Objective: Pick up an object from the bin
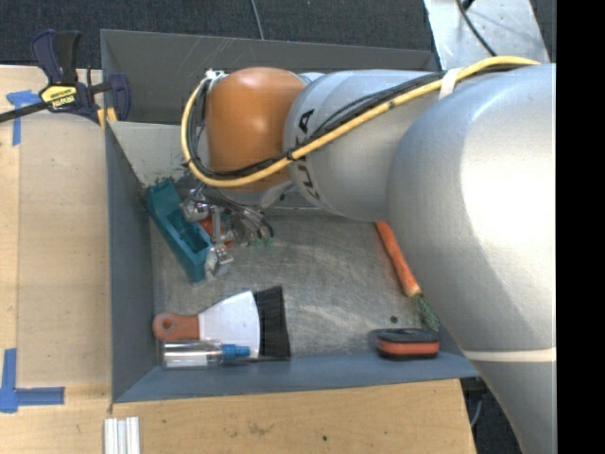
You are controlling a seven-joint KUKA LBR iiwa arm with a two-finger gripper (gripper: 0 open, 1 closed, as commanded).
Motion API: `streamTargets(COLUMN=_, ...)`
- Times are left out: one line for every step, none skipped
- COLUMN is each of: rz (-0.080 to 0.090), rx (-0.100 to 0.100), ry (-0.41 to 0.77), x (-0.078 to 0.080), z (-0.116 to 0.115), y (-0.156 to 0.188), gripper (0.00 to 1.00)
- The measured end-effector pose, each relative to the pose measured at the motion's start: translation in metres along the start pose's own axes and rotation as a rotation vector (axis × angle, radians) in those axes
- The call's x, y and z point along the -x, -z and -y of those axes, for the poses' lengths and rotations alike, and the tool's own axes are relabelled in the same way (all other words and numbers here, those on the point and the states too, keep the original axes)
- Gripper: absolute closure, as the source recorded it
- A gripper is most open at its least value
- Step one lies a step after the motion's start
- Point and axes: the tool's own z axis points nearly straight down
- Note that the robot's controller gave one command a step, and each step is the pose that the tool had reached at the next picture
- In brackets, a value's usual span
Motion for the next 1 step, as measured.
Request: streamTargets(rz=0.000, rx=0.000, ry=0.000, x=0.0000, z=0.0000, y=0.0000, gripper=1.00)
